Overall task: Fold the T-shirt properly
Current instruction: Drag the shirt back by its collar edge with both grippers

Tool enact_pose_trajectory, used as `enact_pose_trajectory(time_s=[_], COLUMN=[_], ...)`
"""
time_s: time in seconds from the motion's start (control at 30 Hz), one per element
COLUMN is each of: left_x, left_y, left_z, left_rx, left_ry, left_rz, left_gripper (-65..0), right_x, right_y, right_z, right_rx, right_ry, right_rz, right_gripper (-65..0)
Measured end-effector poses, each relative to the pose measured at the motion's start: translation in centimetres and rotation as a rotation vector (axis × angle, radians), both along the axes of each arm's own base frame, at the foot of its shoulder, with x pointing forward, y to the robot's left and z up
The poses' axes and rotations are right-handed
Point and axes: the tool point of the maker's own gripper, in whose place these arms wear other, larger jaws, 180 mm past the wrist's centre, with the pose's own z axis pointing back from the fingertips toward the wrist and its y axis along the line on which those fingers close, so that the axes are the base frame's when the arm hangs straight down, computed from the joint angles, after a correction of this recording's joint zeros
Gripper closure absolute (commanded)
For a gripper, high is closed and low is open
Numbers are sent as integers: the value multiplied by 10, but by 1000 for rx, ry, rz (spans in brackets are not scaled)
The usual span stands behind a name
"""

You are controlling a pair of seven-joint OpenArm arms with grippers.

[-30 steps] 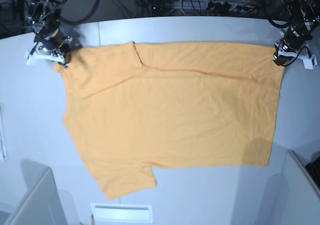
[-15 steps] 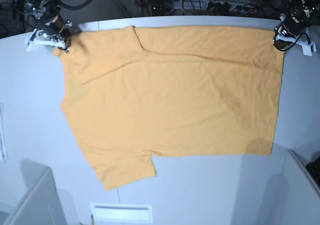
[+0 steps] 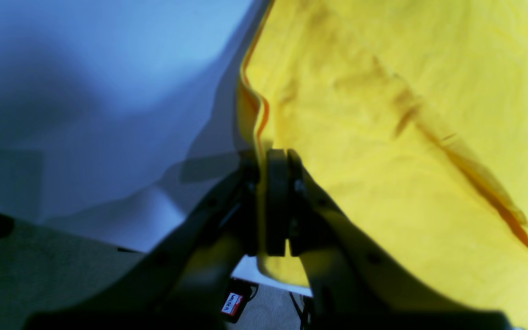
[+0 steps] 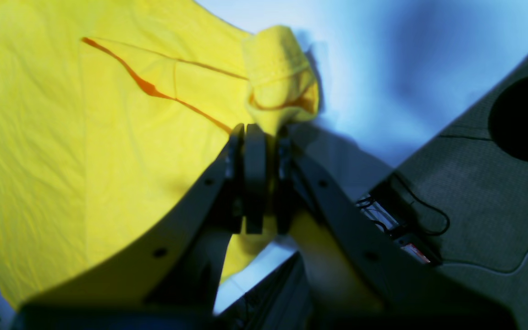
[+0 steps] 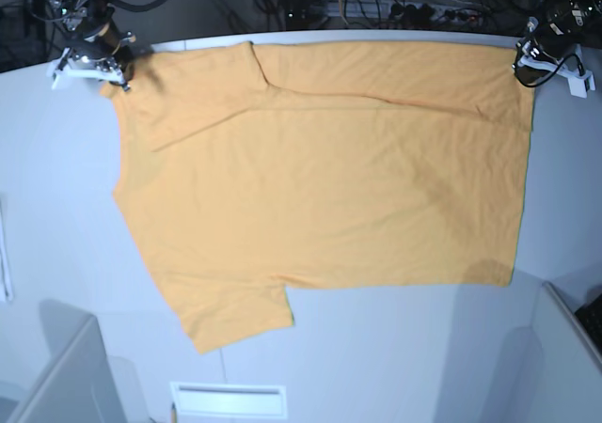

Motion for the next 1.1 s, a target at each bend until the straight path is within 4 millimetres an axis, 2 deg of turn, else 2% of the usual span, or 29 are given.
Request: enact_pose_trajectory(time_s=[0.73, 0.77, 0.8, 0.87, 0.9, 1.0, 1.07, 1.1], left_x=[3, 4, 6, 6, 6, 6, 4, 1], left_y=[0, 0, 0, 0, 0, 0, 11, 22], left_z=[2, 2, 2, 3, 3, 3, 8, 14], left_rx=[1, 0, 1, 2, 4, 4, 16, 35], left_ry=[-8, -11, -15, -16, -16, -16, -31, -42], left_rz=[-3, -2, -2, -2, -2, -2, 35, 68], left_gripper=[0, 0, -23, -160, -230, -370, -420, -426], right_x=[-11, -11, -11, -13, -17, -27, -27, -26], right_y=[-2, -2, -2, -3, -8, -29, -42, -47], right_z=[-3, -3, -3, -3, -3, 1, 6, 8], right_rx=[-3, -3, -3, -7, -7, -37, -61, -70], right_ry=[28, 28, 28, 30, 34, 36, 23, 16], right_rz=[6, 6, 6, 1, -20, -86, -123, -131], right_gripper=[0, -21, -78, -161, -179, -186, -189, -189])
